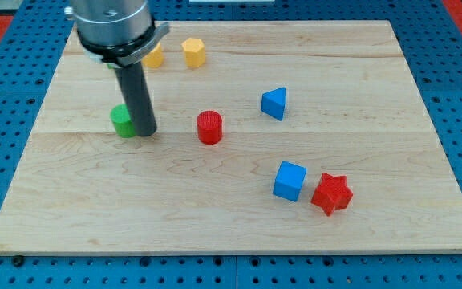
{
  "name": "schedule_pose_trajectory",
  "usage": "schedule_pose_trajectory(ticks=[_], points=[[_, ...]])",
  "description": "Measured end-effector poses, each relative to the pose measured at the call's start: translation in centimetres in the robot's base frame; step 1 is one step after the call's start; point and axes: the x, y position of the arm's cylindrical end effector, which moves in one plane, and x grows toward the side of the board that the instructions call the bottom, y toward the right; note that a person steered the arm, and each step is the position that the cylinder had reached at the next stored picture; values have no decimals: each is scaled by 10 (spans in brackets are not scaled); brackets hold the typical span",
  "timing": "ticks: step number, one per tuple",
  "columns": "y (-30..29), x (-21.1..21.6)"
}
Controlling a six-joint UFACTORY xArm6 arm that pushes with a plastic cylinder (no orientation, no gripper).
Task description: Keep the green circle diagonally to the bottom right side of the green star
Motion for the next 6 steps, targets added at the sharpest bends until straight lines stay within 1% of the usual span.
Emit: schedule_pose_trajectory(ticks=[1,2,5,6], points=[[-3,16],[-27,10],[-24,-38],[-50,-44]])
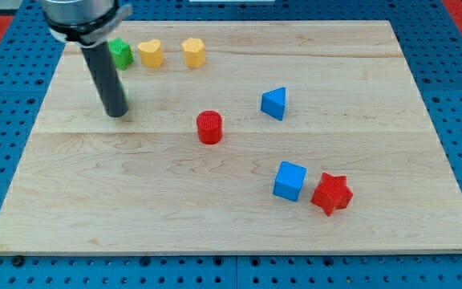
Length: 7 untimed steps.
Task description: Keep the green circle diagonally to the bottom right side of the green star
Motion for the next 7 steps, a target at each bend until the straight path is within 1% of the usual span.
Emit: schedule_pose_trajectory(ticks=[1,2,4,5,7], points=[[-11,-10],[-34,-15],[-46,-35],[-21,-40],[-11,-54]])
